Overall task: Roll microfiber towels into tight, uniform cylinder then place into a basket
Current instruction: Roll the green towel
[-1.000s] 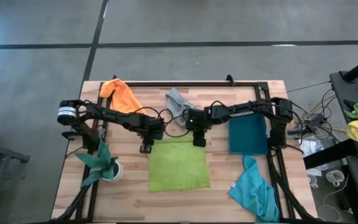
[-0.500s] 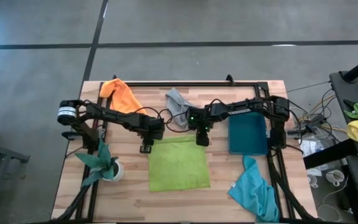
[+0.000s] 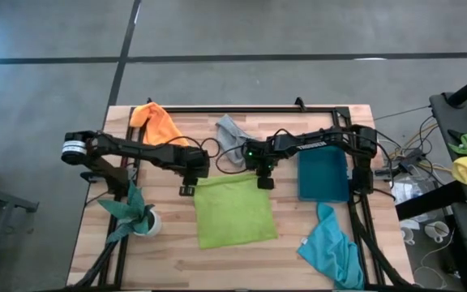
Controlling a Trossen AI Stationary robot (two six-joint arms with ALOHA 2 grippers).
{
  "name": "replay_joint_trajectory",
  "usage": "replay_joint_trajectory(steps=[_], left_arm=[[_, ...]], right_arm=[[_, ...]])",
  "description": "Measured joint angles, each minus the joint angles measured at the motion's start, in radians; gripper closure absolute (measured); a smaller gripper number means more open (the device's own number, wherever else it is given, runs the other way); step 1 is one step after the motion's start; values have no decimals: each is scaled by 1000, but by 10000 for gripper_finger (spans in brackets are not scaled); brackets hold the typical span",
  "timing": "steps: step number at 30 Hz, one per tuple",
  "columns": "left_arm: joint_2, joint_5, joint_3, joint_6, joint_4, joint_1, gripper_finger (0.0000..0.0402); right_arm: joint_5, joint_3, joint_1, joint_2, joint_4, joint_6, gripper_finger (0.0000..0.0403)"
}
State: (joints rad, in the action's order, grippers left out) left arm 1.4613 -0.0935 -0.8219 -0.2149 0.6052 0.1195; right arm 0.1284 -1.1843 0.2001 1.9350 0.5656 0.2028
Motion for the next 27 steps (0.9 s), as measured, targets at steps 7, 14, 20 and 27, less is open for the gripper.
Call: replay_joint_trajectory(steps=[7,14,20,27], left_arm=[[7,35,54,54,-65,20,299],[75,119,66,106,-69,21,299],[103,118,72,104,-74,21,308],[99,78,68,129,-75,23,394]], right_arm=[[1,0,0,1,-2,7,390],[1,0,0,1,-3,3,390],[1,0,0,1,-3,-11,390],[-1,-23,-1,5,2,5,390]])
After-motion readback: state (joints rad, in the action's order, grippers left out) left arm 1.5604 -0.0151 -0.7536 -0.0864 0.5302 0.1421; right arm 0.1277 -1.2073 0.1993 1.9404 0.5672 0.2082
